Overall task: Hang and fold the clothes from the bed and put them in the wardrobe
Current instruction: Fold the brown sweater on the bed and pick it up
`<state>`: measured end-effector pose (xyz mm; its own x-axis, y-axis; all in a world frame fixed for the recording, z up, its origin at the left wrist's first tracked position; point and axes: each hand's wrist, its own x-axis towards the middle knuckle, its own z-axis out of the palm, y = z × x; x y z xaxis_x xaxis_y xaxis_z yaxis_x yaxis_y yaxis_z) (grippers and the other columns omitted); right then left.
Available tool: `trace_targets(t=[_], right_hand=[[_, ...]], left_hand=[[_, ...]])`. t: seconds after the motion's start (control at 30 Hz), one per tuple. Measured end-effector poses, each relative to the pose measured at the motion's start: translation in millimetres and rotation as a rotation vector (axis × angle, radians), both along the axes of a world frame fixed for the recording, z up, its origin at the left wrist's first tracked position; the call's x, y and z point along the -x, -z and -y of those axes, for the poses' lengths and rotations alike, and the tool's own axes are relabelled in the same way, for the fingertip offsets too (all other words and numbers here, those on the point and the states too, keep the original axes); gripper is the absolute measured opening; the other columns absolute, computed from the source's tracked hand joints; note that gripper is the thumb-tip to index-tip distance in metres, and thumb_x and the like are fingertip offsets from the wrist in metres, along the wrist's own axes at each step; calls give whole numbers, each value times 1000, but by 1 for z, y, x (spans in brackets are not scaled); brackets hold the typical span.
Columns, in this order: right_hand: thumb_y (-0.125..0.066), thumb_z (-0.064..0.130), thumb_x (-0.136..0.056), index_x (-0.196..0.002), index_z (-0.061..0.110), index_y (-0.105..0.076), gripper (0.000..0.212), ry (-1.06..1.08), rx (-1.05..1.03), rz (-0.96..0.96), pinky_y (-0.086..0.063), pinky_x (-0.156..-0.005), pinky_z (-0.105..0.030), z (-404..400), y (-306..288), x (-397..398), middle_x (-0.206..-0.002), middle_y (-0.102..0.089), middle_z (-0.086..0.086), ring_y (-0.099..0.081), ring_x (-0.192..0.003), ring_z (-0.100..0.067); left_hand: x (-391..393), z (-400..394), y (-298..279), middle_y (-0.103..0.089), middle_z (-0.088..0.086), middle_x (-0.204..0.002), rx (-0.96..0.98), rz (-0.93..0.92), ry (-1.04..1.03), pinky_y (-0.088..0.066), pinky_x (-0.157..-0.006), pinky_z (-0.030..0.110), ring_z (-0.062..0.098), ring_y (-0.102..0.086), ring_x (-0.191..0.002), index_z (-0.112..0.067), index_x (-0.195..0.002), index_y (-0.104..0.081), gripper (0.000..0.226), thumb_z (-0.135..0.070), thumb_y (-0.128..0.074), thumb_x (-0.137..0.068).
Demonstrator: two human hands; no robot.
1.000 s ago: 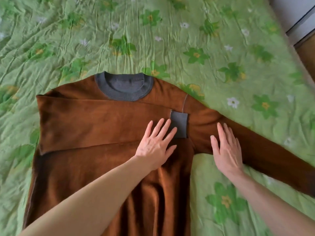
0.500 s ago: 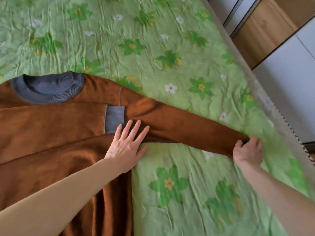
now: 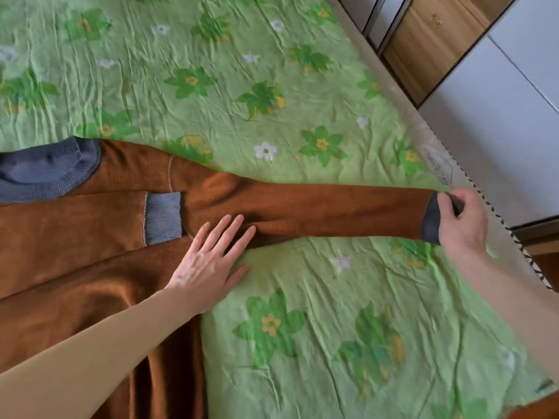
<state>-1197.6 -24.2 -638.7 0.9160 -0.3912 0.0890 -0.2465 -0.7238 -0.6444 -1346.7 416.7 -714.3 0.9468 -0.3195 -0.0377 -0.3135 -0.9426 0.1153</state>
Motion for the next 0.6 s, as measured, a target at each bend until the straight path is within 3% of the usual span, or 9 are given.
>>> trace_targets(t=[0.1, 0.23, 0.33, 0.5, 0.6], right_hand=[[-66, 26, -99, -111, 9, -70, 21, -6, 71, -70, -44, -89, -34, 1, 3, -9, -108, -70, -8, -62, -102, -27], [-77, 23, -92, -101, 10, -73, 16, 133, -196, -341, -43, -83, -31, 1, 26, -6, -115, -73, -17, -63, -99, -25], [-75, 18, -94, -102, 7, -73, 13, 183, -316, -317, -43, -83, -31, -3, 30, 9, -112, -72, -19, -63, -98, -25], [-62, 23, -103, -113, 2, -68, 24, 16, 34, -179, -44, -86, -35, -29, 5, 25, -114, -71, -21, -65, -106, -36], [-64, 23, -102, -110, 5, -68, 20, -134, 31, -78, -41, -80, -28, -87, -20, 31, -106, -73, -15, -66, -98, -30]], left_hand=[[-4, 2, 5, -20, 10, -174, 9, 10, 22, -29, -125, 59, 35, -20, -160, -25, -168, -21, 69, -57, -29, -107], [-9, 5, 9, -22, 15, -173, -33, -18, 33, -30, -122, 64, 42, -22, -158, -27, -167, -23, 69, -58, -29, -106], [-9, 7, 8, -21, 18, -172, -40, -56, 34, -30, -121, 67, 44, -21, -158, -29, -167, -24, 69, -60, -28, -105], [-9, 11, -3, -30, 17, -169, 36, -104, -5, -30, -121, 65, 41, -26, -157, -25, -161, -38, 66, -59, -29, -105], [-8, 22, -23, -46, 8, -157, 276, -39, -57, -39, -117, 55, 30, -43, -146, -21, -153, -48, 58, -53, -35, -107]])
